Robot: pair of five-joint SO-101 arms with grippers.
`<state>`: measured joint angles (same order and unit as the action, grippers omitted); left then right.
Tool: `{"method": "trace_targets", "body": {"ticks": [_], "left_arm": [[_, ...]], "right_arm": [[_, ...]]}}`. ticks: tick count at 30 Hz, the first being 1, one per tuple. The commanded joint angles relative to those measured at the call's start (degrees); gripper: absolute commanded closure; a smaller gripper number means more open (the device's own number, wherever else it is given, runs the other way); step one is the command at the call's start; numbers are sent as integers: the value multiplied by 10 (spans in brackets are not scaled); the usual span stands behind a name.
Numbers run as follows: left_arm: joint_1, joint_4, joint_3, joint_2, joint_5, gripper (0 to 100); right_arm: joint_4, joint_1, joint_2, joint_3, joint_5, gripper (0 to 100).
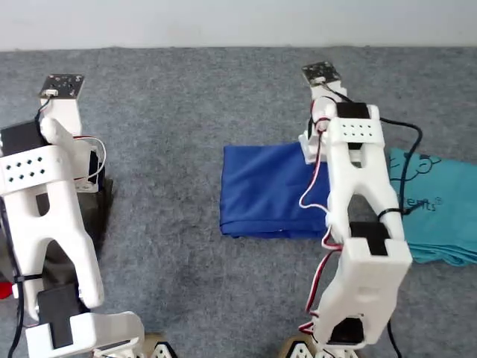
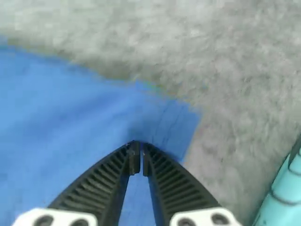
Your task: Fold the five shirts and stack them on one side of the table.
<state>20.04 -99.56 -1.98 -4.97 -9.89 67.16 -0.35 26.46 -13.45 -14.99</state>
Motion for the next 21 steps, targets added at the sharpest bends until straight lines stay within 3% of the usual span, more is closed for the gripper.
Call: {"method": "trace_targets", "body": {"ticks": [1,6,14,18,21], "left_arm": [[-1,-8,-1,-24,-4,909],[-1,-2,25,-24,-4,909],[-1,0,31,-24,-4,909],[-1,0,31,-24,-4,909],[-1,0,31,-24,-4,909]], "right_arm": [[-82,16,38,-31,-4,967],[-75,14,69,-98,-4,967],[188,-6,43,-243,0,958],[276,-19,49,-260,4,835],[307,-16,61,-261,62,727]]}}
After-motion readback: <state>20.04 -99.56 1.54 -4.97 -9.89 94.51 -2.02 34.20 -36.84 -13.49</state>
